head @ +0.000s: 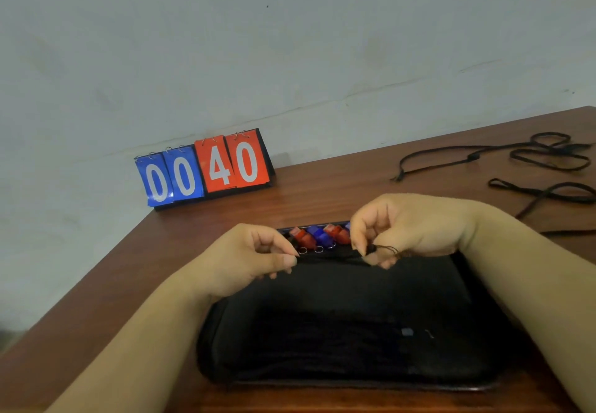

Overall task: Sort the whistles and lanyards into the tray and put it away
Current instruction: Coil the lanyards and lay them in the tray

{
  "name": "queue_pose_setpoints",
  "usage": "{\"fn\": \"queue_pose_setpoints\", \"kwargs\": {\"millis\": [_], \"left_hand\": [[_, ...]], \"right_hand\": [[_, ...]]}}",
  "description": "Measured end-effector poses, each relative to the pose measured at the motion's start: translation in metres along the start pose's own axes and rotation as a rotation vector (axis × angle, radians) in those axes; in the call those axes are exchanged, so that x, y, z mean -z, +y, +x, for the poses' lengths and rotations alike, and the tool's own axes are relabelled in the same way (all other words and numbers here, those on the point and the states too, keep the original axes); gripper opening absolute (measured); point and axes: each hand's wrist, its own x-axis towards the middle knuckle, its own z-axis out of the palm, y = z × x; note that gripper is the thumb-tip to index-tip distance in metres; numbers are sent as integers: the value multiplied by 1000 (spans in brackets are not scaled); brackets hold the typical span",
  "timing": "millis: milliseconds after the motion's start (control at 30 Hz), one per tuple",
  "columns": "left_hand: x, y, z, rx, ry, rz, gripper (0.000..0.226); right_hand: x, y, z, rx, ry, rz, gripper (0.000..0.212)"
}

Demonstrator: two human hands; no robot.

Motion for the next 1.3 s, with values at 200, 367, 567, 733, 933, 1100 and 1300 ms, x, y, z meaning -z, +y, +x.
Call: {"fn": "queue_pose_setpoints", "kwargs": {"millis": [200, 367, 567, 733, 933, 1100, 1300], "left_hand": [[-12, -8, -11, -5, -37, 203, 9], [-22, -11, -16, 5, -47, 290, 6], [-23, -19, -17, -35, -15, 325, 5], [-23, -24, -18, -56, 0, 315, 7], [-26, -24, -21, -45, 33, 317, 7], [-29, -24, -25, -42, 52, 364, 12], [-33, -26, -26, -56, 44, 383, 10]], "right_hand": [[-5, -5, -2, -247, -71, -495, 16], [-16, -10, -2, -358, -112, -633, 22], [-18, -13, -6, -354, -85, -661, 16], [-22, -2, 2, -311, -2, -668, 13], [-22, 0, 5, -300, -46, -665, 11], [-22, 1, 6, -316, -63, -625, 11], [-21, 3, 7, -293, -104, -568, 6]]}}
